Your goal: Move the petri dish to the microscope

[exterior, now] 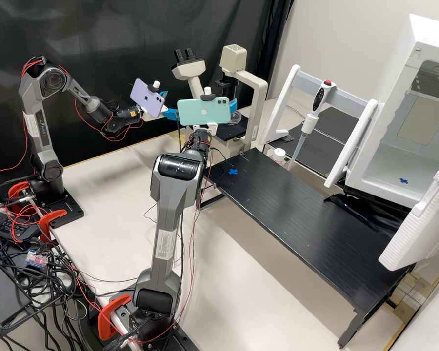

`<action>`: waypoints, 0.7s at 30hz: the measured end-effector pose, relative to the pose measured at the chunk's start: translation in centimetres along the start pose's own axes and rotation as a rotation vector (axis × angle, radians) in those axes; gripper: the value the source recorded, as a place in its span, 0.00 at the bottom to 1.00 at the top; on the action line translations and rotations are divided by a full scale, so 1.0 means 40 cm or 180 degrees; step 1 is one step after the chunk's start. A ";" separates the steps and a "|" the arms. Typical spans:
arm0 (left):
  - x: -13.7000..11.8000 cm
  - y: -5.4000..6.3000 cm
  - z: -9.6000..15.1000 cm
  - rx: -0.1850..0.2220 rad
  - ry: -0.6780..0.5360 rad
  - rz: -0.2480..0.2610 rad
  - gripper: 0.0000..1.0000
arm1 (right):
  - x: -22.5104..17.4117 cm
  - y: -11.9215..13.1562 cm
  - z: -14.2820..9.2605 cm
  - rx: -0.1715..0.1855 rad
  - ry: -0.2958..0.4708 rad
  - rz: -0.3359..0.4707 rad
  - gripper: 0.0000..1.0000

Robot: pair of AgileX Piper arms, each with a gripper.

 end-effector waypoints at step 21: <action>0.000 0.000 0.000 0.0000 0.0000 0.0000 1.00 | -0.469 0.159 0.135 0.0353 -0.0875 0.1089 1.00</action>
